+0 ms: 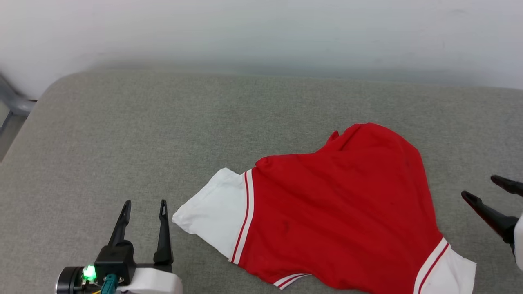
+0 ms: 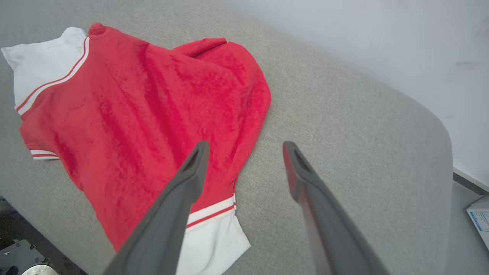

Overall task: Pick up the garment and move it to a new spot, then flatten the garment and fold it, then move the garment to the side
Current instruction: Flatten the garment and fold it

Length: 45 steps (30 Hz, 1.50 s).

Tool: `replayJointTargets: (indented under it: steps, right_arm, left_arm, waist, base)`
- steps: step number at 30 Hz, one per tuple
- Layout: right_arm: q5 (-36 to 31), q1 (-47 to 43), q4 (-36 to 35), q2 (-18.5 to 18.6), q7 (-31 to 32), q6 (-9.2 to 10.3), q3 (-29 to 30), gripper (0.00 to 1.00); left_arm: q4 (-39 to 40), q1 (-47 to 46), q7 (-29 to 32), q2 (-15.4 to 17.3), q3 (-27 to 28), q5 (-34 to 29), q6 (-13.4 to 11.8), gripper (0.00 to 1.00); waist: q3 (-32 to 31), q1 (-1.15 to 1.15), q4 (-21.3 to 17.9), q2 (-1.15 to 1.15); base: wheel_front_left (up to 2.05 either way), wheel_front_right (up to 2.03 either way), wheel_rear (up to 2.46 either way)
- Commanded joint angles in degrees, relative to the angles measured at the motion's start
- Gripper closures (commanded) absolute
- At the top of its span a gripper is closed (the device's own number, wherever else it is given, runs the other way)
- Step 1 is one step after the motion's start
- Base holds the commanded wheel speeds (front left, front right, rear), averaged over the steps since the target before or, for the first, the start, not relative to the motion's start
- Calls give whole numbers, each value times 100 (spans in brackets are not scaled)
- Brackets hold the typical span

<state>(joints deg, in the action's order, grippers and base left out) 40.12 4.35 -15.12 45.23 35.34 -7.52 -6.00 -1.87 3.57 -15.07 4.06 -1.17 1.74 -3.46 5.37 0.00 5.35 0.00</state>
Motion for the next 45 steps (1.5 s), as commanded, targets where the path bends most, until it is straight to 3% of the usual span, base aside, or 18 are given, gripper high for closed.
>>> replayJointTargets:
  steps: [1,11,23,24,25,30,36,40,45]
  right_arm:
    - [-12,172,93,-43,141,6,-80,0]
    - [-57,1127,1360,-47,1235,6,-1181,0]
    - [97,1257,2530,-234,1041,4,-2375,0]
    - [101,1328,2548,-228,959,4,-2423,64]
    - [91,1422,2542,-195,849,4,-2460,100]
    - [198,1878,2457,-26,289,6,-2308,100]
    - [243,2391,2411,-123,-22,6,-2225,100]
    - [142,2796,2603,-413,-106,6,-2460,100]
    - [29,3193,3337,-995,-218,6,-2981,100]
  left_arm:
    - [23,-101,-14,4,-10,-35,26,0]
    - [31,-394,-14,-35,-132,30,35,0]
    - [-19,-583,-14,-73,-135,85,9,0]
    - [-36,-584,-14,-73,-127,84,11,0]
    - [-50,-587,-14,-74,-124,81,17,0]
    - [-79,-544,-14,-75,-108,50,55,0]
    - [-86,-542,-14,-77,-128,18,93,0]
    - [-85,-622,-14,-81,-152,16,133,0]
    - [-115,-658,-14,-88,-163,22,141,0]
  waist:
    - [81,0,73,0]
    - [533,0,418,0]
    - [805,0,623,0]
    - [794,0,617,0]
    - [780,0,611,0]
    - [655,0,585,0]
    - [615,0,612,0]
    - [678,0,666,0]
    - [763,0,713,0]
  base:
    - [0,0,0]
    - [0,0,0]
    - [0,0,0]
    - [0,0,0]
    - [0,0,0]
    - [0,0,0]
    - [0,0,0]
    - [0,0,0]
    - [0,0,0]
